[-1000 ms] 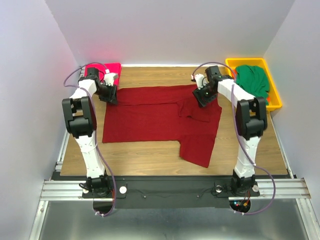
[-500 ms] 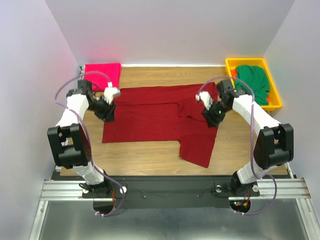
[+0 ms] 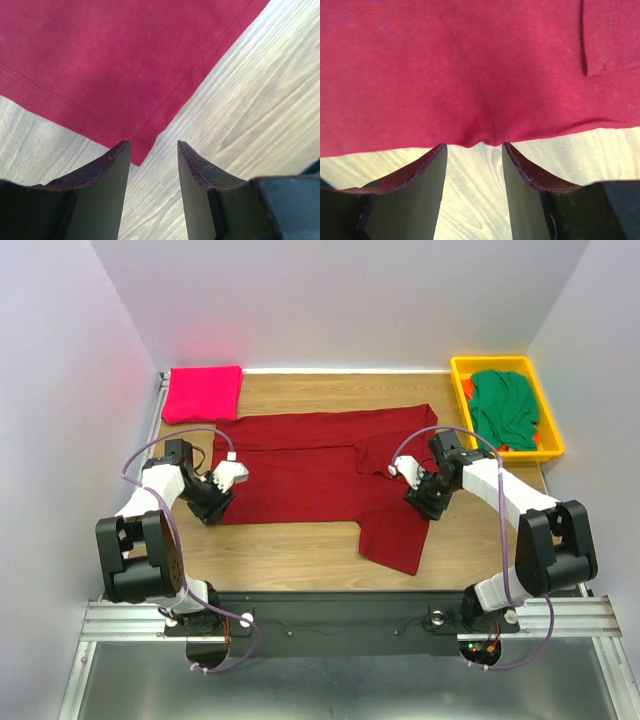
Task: Fold and stack the t-shirts
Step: Fold the tshirt
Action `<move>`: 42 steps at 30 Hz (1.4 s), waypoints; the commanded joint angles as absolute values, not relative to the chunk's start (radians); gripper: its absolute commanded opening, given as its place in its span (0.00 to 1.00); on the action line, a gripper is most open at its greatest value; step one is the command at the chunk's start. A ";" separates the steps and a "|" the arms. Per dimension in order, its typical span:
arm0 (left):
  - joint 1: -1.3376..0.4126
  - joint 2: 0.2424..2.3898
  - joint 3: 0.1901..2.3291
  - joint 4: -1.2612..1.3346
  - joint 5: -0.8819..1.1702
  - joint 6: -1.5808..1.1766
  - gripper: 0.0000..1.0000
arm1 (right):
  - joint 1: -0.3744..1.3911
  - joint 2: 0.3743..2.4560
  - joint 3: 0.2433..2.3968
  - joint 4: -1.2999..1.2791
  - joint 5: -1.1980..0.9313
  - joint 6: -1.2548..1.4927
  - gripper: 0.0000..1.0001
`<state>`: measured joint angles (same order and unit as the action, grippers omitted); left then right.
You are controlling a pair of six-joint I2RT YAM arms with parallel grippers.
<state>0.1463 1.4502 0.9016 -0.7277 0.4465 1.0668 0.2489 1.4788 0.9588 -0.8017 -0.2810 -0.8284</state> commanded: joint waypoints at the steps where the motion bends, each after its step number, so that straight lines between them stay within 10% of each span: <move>1: 0.149 1.411 0.865 -0.674 0.397 1.123 0.54 | 0.252 1.459 0.933 -0.684 -0.245 -0.861 0.54; 42: 0.146 1.397 0.769 -0.578 0.360 1.167 0.55 | 0.436 1.476 0.758 -0.632 -0.147 -0.770 0.52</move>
